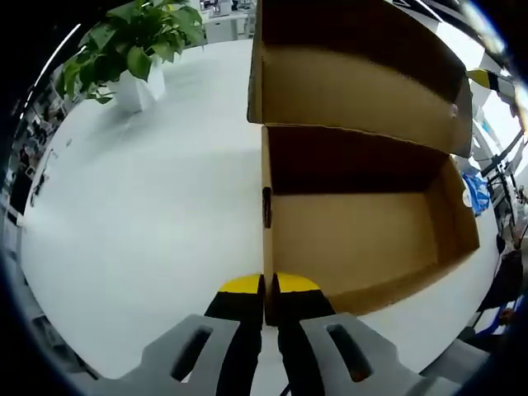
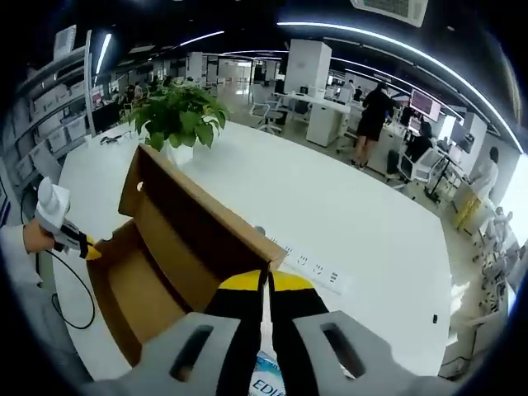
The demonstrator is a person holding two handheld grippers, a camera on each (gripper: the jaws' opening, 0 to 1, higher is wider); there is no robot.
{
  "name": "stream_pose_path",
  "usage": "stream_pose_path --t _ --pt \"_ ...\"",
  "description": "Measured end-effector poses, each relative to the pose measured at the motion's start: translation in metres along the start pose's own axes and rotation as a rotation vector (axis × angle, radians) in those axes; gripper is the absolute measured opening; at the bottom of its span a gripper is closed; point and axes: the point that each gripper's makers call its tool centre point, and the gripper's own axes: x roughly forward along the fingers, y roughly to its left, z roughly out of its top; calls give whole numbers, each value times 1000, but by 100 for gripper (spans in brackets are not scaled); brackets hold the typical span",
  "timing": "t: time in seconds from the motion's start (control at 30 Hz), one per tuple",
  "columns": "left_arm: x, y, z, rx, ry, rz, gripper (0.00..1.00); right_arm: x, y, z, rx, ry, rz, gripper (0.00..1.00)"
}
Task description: Operate the shoe box by opening the lid, removing the specified soft item, and placing it in the target area until the item is outside and the box remains undamaged.
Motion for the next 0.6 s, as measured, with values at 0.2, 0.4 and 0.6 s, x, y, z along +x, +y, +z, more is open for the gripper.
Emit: stream_pose_path --t 0.2,0.4,0.6 --pt "-1 -1 0 -6 -9 -5 1 -19 5 -2 -37 -38 -2 0" --pt "-1 -1 0 -15 -16 -18 1 -41 22 -12 -58 -79 -2 0" --pt "0 -2 0 -13 -27 -21 2 -49 33 -17 -104 -93 -13 0"
